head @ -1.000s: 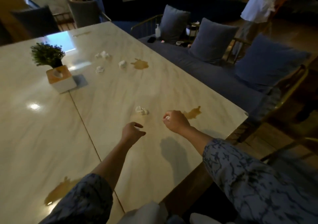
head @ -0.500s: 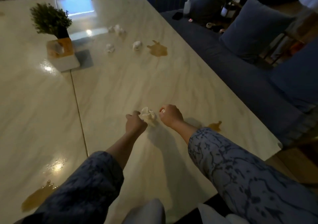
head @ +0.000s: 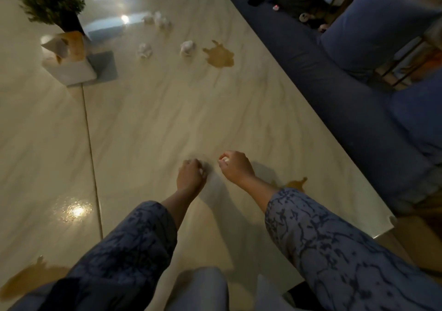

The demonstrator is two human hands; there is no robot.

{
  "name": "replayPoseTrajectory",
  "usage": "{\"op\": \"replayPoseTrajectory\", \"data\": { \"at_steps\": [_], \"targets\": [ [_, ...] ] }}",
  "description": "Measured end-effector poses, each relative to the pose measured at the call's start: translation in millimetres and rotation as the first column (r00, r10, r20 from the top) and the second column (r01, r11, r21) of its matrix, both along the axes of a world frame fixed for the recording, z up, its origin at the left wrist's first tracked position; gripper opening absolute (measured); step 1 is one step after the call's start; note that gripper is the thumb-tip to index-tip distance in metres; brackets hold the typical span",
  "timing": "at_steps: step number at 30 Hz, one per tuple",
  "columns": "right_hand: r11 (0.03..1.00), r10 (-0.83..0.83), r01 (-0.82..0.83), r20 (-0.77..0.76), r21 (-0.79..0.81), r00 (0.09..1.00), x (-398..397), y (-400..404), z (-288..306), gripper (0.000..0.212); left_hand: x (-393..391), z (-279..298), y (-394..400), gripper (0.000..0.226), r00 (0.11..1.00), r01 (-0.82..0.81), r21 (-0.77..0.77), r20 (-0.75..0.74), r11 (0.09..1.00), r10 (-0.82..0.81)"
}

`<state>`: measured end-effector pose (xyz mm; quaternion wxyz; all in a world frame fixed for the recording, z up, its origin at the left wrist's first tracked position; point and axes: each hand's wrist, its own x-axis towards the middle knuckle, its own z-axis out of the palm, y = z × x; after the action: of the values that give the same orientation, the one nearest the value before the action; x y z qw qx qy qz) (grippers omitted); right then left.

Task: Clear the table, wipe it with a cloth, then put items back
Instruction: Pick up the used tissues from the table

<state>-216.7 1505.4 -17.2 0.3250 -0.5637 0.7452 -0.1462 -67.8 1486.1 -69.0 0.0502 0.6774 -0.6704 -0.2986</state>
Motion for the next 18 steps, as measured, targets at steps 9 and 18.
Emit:
{"op": "replayPoseTrajectory", "data": {
  "at_steps": [9,18],
  "targets": [
    [0.993,0.108,-0.105,0.054,-0.055,0.993,-68,2,4,0.020,-54,21,24,0.056,0.906,-0.360,0.064,-0.215,0.931,0.365],
    [0.944,0.313,-0.308,0.021,-0.119,0.950,-199,13,31,0.019,-184,71,54,0.019,0.717,-0.568,-0.005,-0.495,0.823,0.492]
  ]
}}
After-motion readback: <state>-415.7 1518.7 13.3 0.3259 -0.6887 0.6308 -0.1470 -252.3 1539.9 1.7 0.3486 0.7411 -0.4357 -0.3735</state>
